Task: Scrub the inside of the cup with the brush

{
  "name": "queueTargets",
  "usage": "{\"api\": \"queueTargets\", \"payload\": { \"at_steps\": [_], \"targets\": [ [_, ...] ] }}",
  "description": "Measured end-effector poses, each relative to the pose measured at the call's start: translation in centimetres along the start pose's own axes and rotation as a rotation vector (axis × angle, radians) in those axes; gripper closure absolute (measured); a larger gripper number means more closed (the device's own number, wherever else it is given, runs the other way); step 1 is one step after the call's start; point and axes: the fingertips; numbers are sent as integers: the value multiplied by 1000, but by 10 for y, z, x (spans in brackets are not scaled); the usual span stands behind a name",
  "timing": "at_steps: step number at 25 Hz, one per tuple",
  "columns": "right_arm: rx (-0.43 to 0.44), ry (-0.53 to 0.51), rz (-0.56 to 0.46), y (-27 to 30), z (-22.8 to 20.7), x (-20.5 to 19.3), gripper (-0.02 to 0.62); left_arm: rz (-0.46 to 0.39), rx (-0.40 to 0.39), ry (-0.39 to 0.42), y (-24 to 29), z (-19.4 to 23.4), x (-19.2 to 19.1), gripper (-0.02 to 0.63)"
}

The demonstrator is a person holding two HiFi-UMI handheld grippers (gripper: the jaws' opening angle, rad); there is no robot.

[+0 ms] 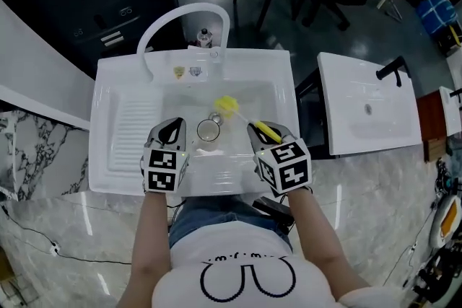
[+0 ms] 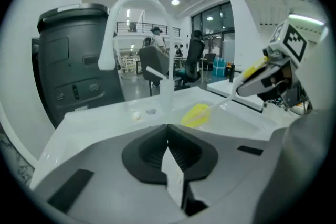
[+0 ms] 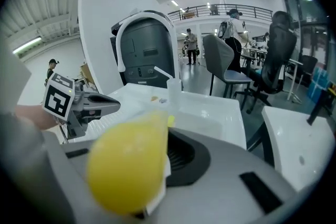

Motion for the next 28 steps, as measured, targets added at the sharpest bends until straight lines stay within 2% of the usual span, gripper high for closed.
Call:
{"api": "queueTargets", "payload": {
  "at_steps": [6, 14, 22, 28],
  "targets": [
    [7, -54, -157, -29, 2, 22, 557, -230, 63, 43, -40, -10, 58, 591],
    [-15, -136, -341, -65, 19, 42, 557, -433, 65, 92, -81, -19, 106, 591],
    [-94, -131, -467, -99, 41, 59, 557, -564, 35, 152, -132, -21, 133, 591],
    [-144, -118, -494, -122, 59, 60, 557, -615, 30, 170, -164, -13, 135, 591]
  ]
}}
Point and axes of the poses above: the fingertips, and each gripper's own axes: y forward along the fingers, z to its left, x out of its top
